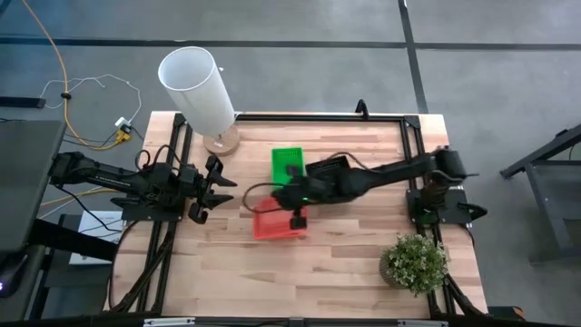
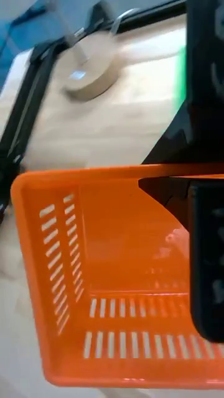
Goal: Stack baskets by color
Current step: Stack the right orange bin on top of the left orange bin
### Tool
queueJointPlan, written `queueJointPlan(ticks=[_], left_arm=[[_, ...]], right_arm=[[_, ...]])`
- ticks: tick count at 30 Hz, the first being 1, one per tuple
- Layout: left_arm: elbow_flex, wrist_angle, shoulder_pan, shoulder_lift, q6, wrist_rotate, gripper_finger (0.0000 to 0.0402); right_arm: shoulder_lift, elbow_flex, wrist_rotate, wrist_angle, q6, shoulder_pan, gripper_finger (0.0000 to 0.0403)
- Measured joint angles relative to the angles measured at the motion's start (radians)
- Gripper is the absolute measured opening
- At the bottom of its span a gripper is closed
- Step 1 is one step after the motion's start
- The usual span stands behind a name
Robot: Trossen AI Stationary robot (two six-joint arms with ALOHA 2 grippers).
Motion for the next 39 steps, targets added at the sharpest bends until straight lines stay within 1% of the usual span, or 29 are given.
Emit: queueJointPlan(ticks=[4, 7, 9, 13, 17, 20, 23, 28, 39], left_arm=[[0.0, 0.0, 0.0, 0.0, 0.002, 0.0, 0.0158], [0.0, 0.0, 0.0, 0.0, -0.003, 0.0, 0.0158], [0.0, 0.0, 0.0, 0.0, -0.004, 0.0, 0.0158], [0.0, 0.0, 0.0, 0.0, -0.005, 0.0, 0.0158], [0.0, 0.0, 0.0, 0.0, -0.005, 0.0, 0.0158], [0.0, 0.0, 0.0, 0.0, -0.005, 0.0, 0.0158], [0.0, 0.0, 0.0, 0.0, -0.005, 0.0, 0.0158], [0.0, 0.0, 0.0, 0.0, -0.005, 0.0, 0.0158], [0.0, 0.0, 0.0, 0.0, -0.005, 0.0, 0.0158]], right_arm=[[0.12, 0.121, -0.082, -0.013, -0.063, -0.004, 0.0], [0.18, 0.178, -0.101, -0.085, -0.083, -0.004, 0.0], [0.199, 0.192, -0.103, -0.117, -0.08, -0.005, 0.0], [0.202, 0.194, -0.108, -0.157, -0.056, -0.012, 0.0], [0.202, 0.194, -0.138, -0.208, -0.03, -0.027, 0.0], [0.202, 0.194, -0.18, -0.246, -0.03, -0.038, 0.0], [0.202, 0.194, -0.218, -0.25, -0.042, -0.045, 0.0], [0.201, 0.194, -0.285, -0.262, -0.115, -0.044, 0.0], [0.205, 0.186, -0.305, -0.287, -0.135, -0.044, 0.0]])
